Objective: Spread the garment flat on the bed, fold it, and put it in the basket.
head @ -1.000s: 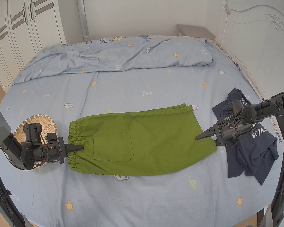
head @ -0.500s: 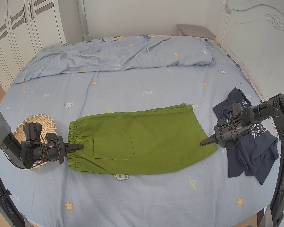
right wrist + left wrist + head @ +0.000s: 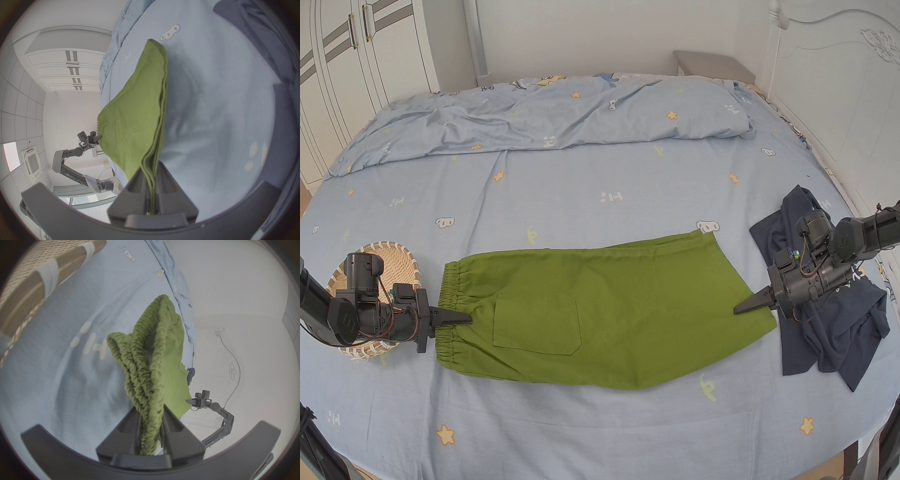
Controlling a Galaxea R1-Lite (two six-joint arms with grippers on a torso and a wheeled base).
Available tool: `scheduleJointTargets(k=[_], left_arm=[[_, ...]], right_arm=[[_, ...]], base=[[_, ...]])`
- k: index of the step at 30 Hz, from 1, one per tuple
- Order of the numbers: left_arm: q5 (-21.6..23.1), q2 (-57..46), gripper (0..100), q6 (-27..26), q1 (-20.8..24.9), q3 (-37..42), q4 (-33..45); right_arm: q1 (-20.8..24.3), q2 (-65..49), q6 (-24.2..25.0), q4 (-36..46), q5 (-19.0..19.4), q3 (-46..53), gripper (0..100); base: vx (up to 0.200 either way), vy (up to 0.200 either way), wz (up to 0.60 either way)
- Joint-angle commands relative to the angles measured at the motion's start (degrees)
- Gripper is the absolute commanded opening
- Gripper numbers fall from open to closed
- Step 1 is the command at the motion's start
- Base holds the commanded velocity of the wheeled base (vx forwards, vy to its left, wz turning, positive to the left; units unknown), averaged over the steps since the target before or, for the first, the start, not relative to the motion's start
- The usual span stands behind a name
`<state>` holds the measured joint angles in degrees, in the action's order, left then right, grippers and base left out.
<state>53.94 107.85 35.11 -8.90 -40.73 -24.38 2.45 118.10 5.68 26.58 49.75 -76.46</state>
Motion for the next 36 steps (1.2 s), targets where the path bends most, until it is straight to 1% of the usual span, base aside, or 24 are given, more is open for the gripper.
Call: scheduleJointTargets(k=[1, 4, 5, 6, 9, 12, 13, 14, 18, 19, 20, 24, 26, 27, 29, 36], left_arm=[[0.0, -5.9, 0, -2.9, -2.0, 1.6, 4.3], [0.0, -7.0, 0, -6.2, -2.9, 4.0, 6.6], [0.0, -7.1, 0, -6.5, -3.0, 4.3, 6.9], [0.0, -7.9, 0, -8.7, -4.0, 5.9, 8.0], [-0.1, -8.3, 0, -12.1, -5.3, 9.1, 10.5], [-0.1, -8.2, 0, -17.3, -7.5, 12.0, 13.5], [-0.1, -8.2, 0, -18.1, -7.9, 12.3, 13.9], [-0.1, -8.4, 0, -21.1, -8.6, 13.7, 15.7], [-0.6, -8.9, 0, -26.2, -9.0, 15.9, 18.9], [-0.6, -9.0, 0, -26.7, -9.0, 16.2, 19.1], [-0.6, -9.1, 0, -28.8, -9.5, 17.5, 20.1], [-0.7, -8.6, 0, -32.1, -10.0, 19.4, 20.6], [-0.7, -8.6, 0, -32.1, -10.0, 19.4, 20.6], [-0.7, -8.1, 0, -33.8, -10.7, 19.8, 20.3], [-0.8, -7.2, 0, -35.0, -11.1, 19.8, 20.3], [-0.7, -6.1, 0, -35.5, -11.5, 18.9, 20.3]], right_arm=[[0.6, -8.3, -0.3, -0.5, 0.0, 8.3, 0], [1.5, -10.6, -1.0, -1.2, 0.0, 14.2, 0], [1.7, -10.8, -1.2, -1.4, 0.0, 14.9, 0], [2.2, -12.0, -1.5, -3.1, -0.1, 19.0, 0], [3.0, -13.8, -1.5, -8.6, -0.1, 26.5, 0], [5.0, -14.5, -1.1, -15.9, -0.1, 35.0, 0], [5.2, -14.7, -1.0, -17.0, -0.1, 36.0, 0], [5.9, -16.1, -0.8, -20.3, -0.2, 40.1, 0], [7.0, -18.2, -0.8, -24.7, -0.2, 46.1, 0], [7.0, -18.3, -0.8, -25.1, -0.2, 46.6, 0], [7.1, -18.8, -0.8, -26.9, -0.2, 49.1, 0], [7.3, -18.2, -0.8, -31.7, -0.1, 52.8, 0], [7.3, -18.2, -0.8, -31.7, -0.1, 52.8, 0], [7.4, -16.7, -0.7, -35.3, -0.2, 54.2, 0], [7.5, -14.7, -0.7, -36.7, -0.2, 54.7, 0], [7.7, -14.0, -0.7, -37.8, -0.2, 54.6, 0]], base=[[0.0, 0.0, 0.0], [0.0, 0.0, 0.0], [0.0, 0.0, 0.0], [0.0, 0.0, 0.0], [0.0, 0.0, 0.0], [0.0, 0.0, 0.0], [0.0, 0.0, 0.0], [0.0, 0.0, 0.0], [0.0, 0.0, 0.0], [0.0, 0.0, 0.0], [0.0, 0.0, 0.0], [0.0, 0.0, 0.0], [0.0, 0.0, 0.0], [0.0, 0.0, 0.0], [0.0, 0.0, 0.0], [0.0, 0.0, 0.0]])
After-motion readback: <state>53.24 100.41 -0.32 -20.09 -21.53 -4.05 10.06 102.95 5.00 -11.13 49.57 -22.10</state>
